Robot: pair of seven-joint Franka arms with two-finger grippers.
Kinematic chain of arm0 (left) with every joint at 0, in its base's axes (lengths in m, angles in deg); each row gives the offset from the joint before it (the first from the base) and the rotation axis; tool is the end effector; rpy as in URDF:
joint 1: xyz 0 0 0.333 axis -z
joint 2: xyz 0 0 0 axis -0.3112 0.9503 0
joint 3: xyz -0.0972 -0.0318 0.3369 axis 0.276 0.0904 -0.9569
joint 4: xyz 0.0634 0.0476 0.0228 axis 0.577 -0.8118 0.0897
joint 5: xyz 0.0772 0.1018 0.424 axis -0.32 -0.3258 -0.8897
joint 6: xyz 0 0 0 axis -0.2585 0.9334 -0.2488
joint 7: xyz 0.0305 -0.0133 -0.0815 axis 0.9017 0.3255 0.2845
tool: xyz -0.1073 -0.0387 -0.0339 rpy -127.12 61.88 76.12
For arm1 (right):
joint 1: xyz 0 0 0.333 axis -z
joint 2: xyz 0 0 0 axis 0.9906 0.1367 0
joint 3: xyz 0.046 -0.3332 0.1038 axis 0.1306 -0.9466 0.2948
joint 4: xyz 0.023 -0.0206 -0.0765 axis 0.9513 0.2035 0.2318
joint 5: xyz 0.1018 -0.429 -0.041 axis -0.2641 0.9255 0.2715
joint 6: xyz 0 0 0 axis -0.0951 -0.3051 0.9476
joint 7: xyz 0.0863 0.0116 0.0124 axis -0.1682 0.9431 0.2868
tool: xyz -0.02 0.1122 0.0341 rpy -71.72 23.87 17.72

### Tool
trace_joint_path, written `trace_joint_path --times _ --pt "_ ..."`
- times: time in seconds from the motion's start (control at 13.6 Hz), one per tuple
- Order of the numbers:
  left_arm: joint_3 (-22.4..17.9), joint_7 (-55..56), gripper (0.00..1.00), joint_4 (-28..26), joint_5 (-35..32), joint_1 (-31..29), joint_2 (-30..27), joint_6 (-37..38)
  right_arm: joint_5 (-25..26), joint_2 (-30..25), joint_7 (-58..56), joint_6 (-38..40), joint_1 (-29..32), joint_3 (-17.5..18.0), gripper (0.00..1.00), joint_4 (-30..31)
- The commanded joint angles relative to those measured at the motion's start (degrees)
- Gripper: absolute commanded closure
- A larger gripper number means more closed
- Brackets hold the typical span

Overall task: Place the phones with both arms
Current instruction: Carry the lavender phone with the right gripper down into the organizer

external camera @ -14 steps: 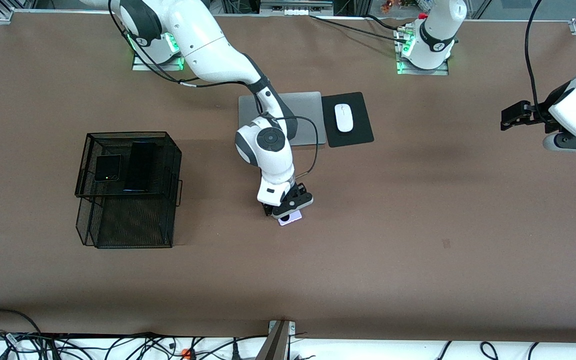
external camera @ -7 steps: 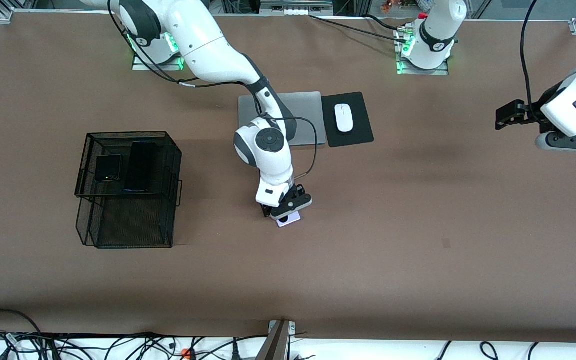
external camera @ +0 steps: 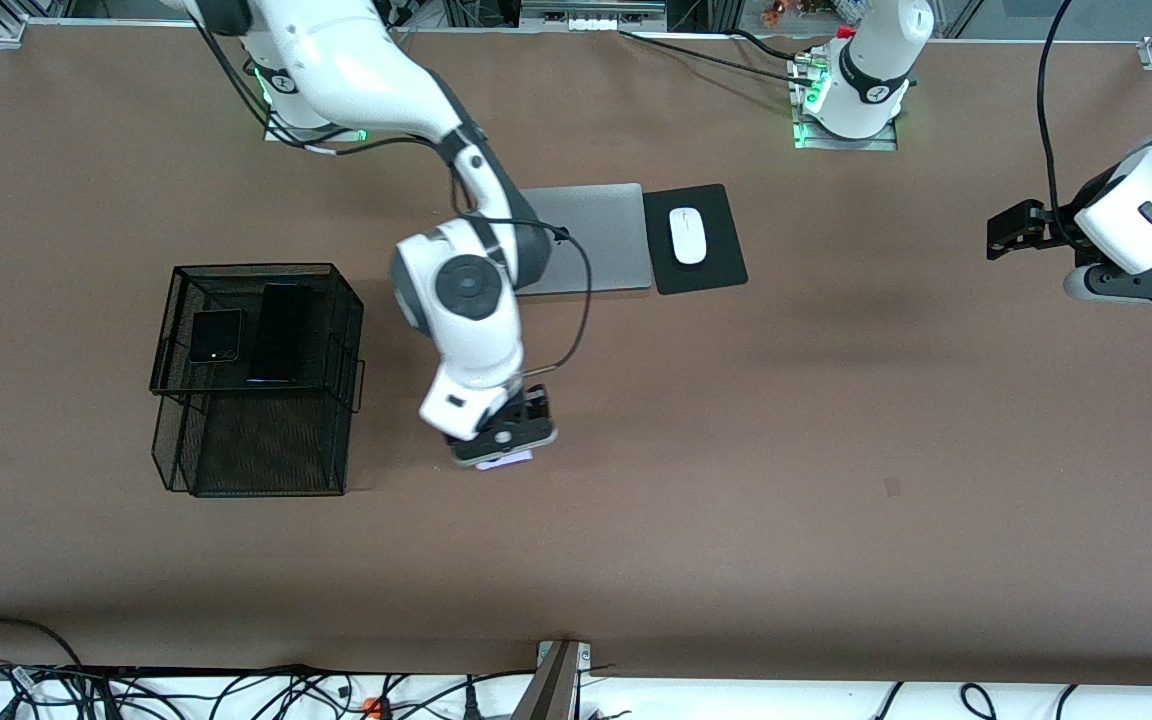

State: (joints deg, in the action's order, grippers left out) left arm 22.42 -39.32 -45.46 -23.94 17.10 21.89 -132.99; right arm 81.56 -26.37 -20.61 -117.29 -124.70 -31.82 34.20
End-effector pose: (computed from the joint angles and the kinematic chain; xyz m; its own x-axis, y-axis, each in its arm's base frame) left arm 0.6175 -0.0294 0.6018 0.9821 -0.0754 -0.1727 -0.0816 -0.9962 -0.0292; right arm 0.7315 0.4270 0.3253 0.9371 0.2838 0.2031 0.2670 -0.9578 0.1064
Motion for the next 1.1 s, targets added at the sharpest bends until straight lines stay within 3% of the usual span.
trace_joint_path --times 0.0,0.37,0.51,0.81,1.03 --pt "0.06 -0.47 0.00 -0.41 -1.27 0.15 -0.44 0.03 -0.06 -4.11 -4.12 4.63 5.27 1.18 0.88 1.47" --pt "0.15 -0.38 0.00 -0.41 -1.36 0.15 -0.53 0.03 0.02 -6.32 -11.50 13.60 13.98 -0.40 0.87 2.52" --pt "0.15 -0.47 0.00 -0.41 -1.44 0.07 -0.44 -0.14 -0.06 -6.32 -14.93 13.44 16.09 -2.33 0.87 4.45" --pt "0.15 -1.00 0.00 -0.41 -3.20 0.06 -0.44 -0.76 -0.67 -6.23 -15.74 11.24 19.96 -2.51 0.87 9.28" --pt "0.15 -1.00 0.00 -0.41 -3.20 0.06 -0.70 -0.59 -5.24 -6.32 -15.83 10.10 21.28 -2.69 0.87 13.15"
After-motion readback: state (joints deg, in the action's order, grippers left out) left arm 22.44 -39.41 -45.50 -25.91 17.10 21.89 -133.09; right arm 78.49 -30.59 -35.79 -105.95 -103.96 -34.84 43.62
